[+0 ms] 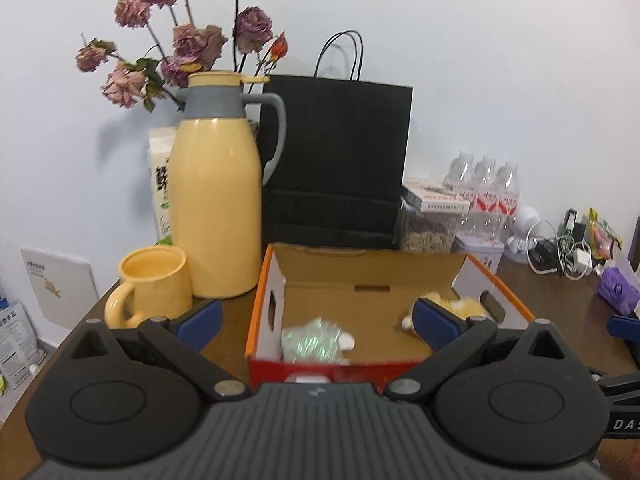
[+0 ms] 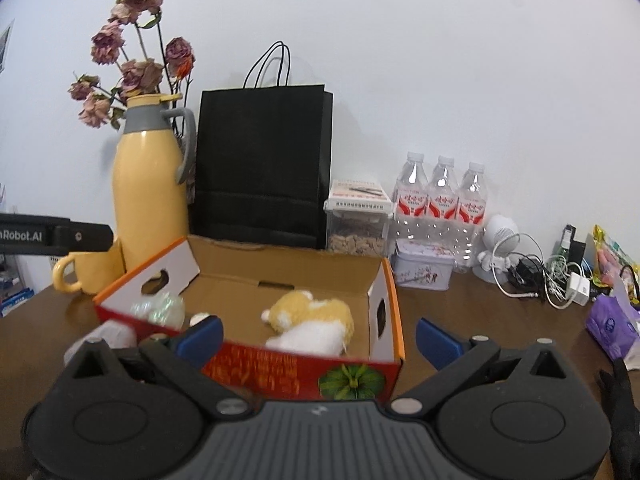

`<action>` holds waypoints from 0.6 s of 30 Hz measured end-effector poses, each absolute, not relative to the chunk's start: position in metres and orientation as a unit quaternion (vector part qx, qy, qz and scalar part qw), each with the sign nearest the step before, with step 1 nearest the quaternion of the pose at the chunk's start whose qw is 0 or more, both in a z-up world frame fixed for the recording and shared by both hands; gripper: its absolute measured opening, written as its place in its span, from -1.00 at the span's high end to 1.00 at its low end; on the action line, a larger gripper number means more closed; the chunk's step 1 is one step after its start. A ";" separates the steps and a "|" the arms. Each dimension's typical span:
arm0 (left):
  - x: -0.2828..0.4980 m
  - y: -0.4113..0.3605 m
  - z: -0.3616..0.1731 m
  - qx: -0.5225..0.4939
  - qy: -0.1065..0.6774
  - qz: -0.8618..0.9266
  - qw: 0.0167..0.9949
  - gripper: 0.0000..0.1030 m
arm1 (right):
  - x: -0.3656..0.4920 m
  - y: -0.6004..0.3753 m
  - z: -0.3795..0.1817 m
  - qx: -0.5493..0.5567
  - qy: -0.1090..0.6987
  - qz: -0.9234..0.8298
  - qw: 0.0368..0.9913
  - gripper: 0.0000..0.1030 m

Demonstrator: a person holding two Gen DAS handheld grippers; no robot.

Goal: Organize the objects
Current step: 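Withdraw both grippers from the box back over the table items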

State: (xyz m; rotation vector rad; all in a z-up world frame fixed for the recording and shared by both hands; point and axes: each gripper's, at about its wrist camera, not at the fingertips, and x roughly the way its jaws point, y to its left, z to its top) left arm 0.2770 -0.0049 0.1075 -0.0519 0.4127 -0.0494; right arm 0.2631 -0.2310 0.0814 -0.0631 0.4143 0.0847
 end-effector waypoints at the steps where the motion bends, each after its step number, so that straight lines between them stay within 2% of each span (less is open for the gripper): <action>1: 0.273 -0.004 0.105 -0.025 0.209 -0.023 0.977 -1.00 | 0.258 -0.232 0.080 -0.032 0.208 0.041 0.977 -1.00; 18: 0.198 0.012 0.066 -0.026 0.250 -0.003 0.968 -1.00 | 0.175 -0.249 0.043 -0.014 0.254 0.030 0.967 -1.00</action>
